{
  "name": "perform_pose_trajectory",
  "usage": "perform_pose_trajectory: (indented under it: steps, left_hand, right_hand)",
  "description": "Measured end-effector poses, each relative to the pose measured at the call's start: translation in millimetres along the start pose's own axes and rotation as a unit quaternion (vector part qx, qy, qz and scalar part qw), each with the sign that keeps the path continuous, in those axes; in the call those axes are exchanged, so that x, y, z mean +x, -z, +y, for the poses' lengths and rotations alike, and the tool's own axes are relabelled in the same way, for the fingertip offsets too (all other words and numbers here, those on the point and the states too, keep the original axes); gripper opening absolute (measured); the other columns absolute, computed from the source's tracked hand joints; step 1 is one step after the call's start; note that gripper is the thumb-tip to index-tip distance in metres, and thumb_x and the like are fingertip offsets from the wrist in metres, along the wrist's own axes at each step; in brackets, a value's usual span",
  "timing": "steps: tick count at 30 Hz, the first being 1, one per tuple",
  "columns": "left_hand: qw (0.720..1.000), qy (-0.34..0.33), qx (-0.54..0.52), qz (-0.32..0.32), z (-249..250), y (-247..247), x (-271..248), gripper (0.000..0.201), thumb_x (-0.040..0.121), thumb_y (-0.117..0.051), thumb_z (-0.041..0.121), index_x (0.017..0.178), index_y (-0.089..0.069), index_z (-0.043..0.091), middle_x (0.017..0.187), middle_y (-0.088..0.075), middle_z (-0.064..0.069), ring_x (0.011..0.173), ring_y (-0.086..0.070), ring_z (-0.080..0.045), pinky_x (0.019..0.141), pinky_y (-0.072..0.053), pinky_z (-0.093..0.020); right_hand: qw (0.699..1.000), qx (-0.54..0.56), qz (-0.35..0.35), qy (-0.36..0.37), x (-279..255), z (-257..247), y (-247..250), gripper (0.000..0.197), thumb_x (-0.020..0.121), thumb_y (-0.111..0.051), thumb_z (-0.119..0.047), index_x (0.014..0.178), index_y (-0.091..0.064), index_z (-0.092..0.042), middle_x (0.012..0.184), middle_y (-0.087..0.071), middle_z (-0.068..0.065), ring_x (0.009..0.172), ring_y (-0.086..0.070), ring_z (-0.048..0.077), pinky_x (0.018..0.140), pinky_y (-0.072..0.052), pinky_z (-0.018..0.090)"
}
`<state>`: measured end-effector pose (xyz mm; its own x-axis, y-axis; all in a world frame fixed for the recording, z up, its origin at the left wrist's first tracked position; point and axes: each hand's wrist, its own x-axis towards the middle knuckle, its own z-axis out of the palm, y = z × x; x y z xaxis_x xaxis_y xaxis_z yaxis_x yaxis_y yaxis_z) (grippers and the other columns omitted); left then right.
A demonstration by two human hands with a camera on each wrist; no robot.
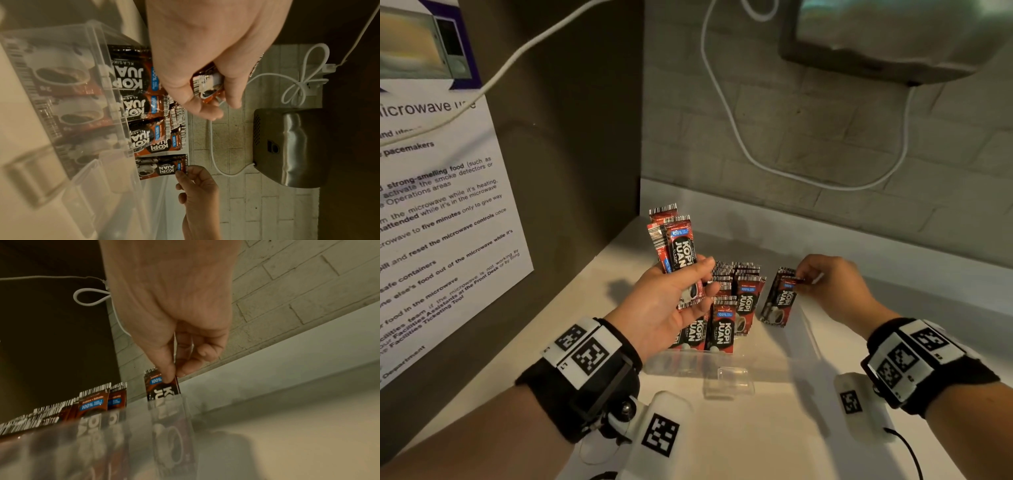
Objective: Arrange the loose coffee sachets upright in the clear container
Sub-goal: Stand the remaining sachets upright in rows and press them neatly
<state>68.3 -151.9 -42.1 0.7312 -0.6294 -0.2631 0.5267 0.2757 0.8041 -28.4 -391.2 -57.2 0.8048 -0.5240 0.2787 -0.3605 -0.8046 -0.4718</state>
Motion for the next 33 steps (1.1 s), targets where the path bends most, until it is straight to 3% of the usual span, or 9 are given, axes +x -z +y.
perform_pose_trajectory:
  steps: [5, 12, 16, 19, 22, 25, 28, 30, 33]
  left_hand:
    - [1.000, 0.011, 0.004, -0.010, -1.5, 1.7, -1.8, 0.013, 0.080, -0.073, 0.011, 0.091, -0.068, 0.012, 0.070, -0.070, 0.000, 0.064, -0.068, -0.013, 0.052, -0.054, -0.021]
    - [0.999, 0.037, -0.010, -0.037, -0.1, 0.3, -4.8, 0.010, 0.087, -0.065, 0.010, 0.097, -0.067, 0.009, 0.079, -0.067, -0.007, 0.070, -0.068, -0.020, 0.058, -0.058, -0.027]
    - [0.996, 0.055, -0.022, -0.060, 1.7, -0.5, -5.3, 0.019, 0.094, -0.053, 0.010, 0.109, -0.063, 0.006, 0.082, -0.069, -0.011, 0.076, -0.071, -0.027, 0.063, -0.060, -0.035]
    - [0.994, 0.064, 0.012, -0.090, -0.2, -0.3, -7.2, 0.016, 0.096, -0.054, 0.012, 0.109, -0.061, 0.006, 0.094, -0.073, -0.015, 0.084, -0.073, -0.028, 0.056, -0.060, -0.038]
    - [0.988, 0.068, 0.072, -0.121, -4.9, -0.5, -8.8, 0.022, 0.092, -0.060, 0.014, 0.113, -0.062, 0.009, 0.099, -0.075, -0.011, 0.082, -0.073, -0.024, 0.049, -0.056, -0.028]
    - [0.982, 0.062, 0.134, -0.122, -11.8, -3.2, -8.7, 0.022, 0.087, -0.068, 0.014, 0.108, -0.065, 0.014, 0.098, -0.075, -0.010, 0.082, -0.072, -0.024, 0.048, -0.051, -0.022]
    - [0.979, 0.057, 0.156, -0.122, -16.1, -6.2, -7.9, 0.022, 0.083, -0.072, 0.011, 0.105, -0.067, 0.013, 0.097, -0.075, -0.011, 0.078, -0.072, -0.022, 0.050, -0.053, -0.023]
    - [0.979, 0.051, 0.154, -0.126, -15.0, -5.1, -8.4, 0.022, 0.081, -0.073, 0.006, 0.102, -0.068, 0.012, 0.097, -0.075, -0.011, 0.077, -0.072, -0.021, 0.051, -0.054, -0.024]
    - [0.975, 0.044, 0.161, -0.145, -13.1, -1.4, -10.0, 0.028, 0.077, -0.073, -0.003, 0.101, -0.070, 0.010, 0.099, -0.074, -0.013, 0.077, -0.071, -0.019, 0.053, -0.056, -0.024]
  right_hand:
    - [1.000, -0.019, 0.019, -0.005, -1.3, 0.6, -3.6, 0.016, 0.074, -0.077, -0.004, 0.085, -0.065, -0.006, 0.072, -0.062, 0.003, 0.066, -0.051, 0.017, 0.054, -0.034, 0.014]
    - [0.999, -0.022, 0.027, -0.033, -0.9, 1.2, -6.1, 0.032, 0.075, -0.078, -0.010, 0.099, -0.057, -0.005, 0.065, -0.056, -0.008, 0.060, -0.047, 0.002, 0.051, -0.033, 0.020]
    - [0.997, -0.003, 0.032, -0.073, -1.4, -3.8, 0.2, 0.055, 0.069, -0.084, -0.023, 0.111, -0.050, -0.013, 0.088, -0.057, 0.007, 0.071, -0.052, 0.019, 0.052, -0.035, 0.026]
    - [0.998, 0.001, 0.049, -0.042, -5.8, -19.4, 8.9, 0.065, 0.065, -0.083, -0.034, 0.118, -0.048, -0.021, 0.102, -0.051, 0.002, 0.088, -0.049, 0.022, 0.063, -0.038, 0.030]
    - [0.995, 0.082, 0.033, 0.033, -15.0, -46.0, 17.7, 0.051, 0.071, -0.078, -0.040, 0.112, -0.052, -0.024, 0.101, -0.054, -0.002, 0.088, -0.049, 0.017, 0.068, -0.040, 0.025]
    - [0.960, 0.270, -0.070, 0.037, -23.1, -74.3, 19.5, 0.043, 0.074, -0.077, -0.043, 0.107, -0.058, -0.023, 0.097, -0.061, 0.001, 0.076, -0.057, 0.017, 0.066, -0.047, 0.026]
    - [0.943, 0.305, -0.132, 0.026, -25.8, -90.2, 18.1, 0.020, 0.081, -0.070, -0.021, 0.095, -0.064, -0.008, 0.086, -0.070, 0.009, 0.066, -0.060, 0.015, 0.055, -0.047, 0.024]
    - [0.926, 0.352, -0.138, 0.009, -26.3, -93.8, 18.9, 0.010, 0.081, -0.067, -0.009, 0.081, -0.063, 0.001, 0.068, -0.068, 0.011, 0.049, -0.055, 0.012, 0.045, -0.041, 0.019]
    - [0.890, 0.428, -0.156, -0.027, -27.2, -96.1, 25.3, 0.016, 0.070, -0.068, -0.015, 0.071, -0.061, 0.000, 0.055, -0.059, 0.010, 0.038, -0.048, 0.013, 0.037, -0.035, 0.018]
